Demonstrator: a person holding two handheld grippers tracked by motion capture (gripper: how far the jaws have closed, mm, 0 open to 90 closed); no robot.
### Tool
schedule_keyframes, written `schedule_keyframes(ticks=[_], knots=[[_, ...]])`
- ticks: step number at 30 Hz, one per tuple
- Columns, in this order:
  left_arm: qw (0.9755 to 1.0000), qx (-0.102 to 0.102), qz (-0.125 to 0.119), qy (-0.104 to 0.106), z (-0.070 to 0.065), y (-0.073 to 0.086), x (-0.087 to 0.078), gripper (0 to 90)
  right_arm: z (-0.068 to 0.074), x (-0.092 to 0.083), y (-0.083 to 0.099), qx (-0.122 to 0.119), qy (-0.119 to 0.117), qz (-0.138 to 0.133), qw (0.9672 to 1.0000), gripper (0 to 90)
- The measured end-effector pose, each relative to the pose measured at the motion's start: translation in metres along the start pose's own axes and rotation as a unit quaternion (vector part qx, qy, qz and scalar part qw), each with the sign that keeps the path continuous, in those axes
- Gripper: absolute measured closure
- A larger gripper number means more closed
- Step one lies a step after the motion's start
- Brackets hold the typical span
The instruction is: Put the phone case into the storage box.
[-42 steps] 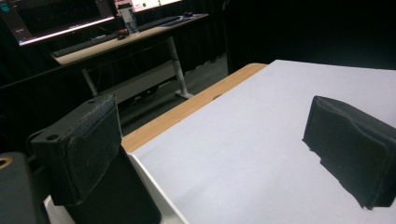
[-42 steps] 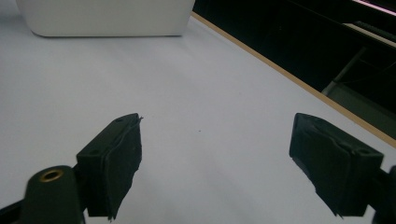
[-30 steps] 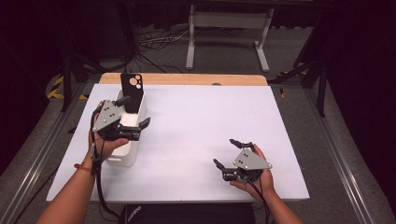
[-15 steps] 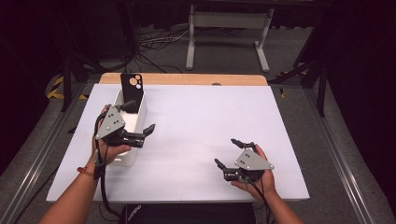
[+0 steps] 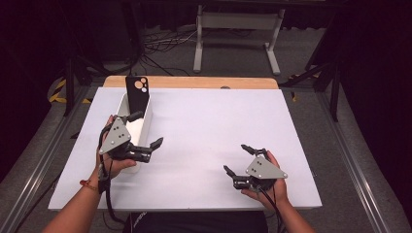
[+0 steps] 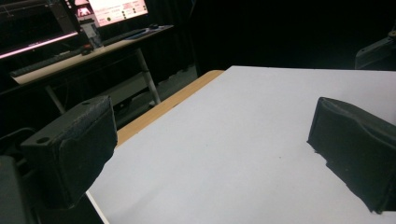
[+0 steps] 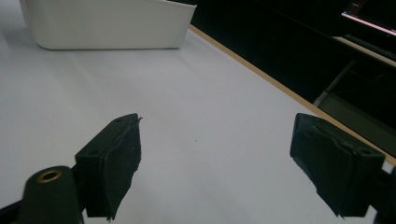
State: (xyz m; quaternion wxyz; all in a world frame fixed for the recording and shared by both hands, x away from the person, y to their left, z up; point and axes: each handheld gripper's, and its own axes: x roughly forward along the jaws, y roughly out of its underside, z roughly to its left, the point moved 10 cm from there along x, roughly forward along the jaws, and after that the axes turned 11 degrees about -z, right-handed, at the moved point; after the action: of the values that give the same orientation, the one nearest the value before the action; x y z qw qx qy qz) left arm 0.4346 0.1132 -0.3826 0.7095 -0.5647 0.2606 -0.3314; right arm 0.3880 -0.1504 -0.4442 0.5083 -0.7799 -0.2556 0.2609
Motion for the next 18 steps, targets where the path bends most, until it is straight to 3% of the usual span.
schedule_keyframes(ticks=[18], knots=[[0.9999, -0.007, -0.001, 0.008, -0.017, 0.01, -0.018, 1.2, 0.012, 0.006, -0.002, -0.002, -0.016, -0.007, 0.9998, 17.5]])
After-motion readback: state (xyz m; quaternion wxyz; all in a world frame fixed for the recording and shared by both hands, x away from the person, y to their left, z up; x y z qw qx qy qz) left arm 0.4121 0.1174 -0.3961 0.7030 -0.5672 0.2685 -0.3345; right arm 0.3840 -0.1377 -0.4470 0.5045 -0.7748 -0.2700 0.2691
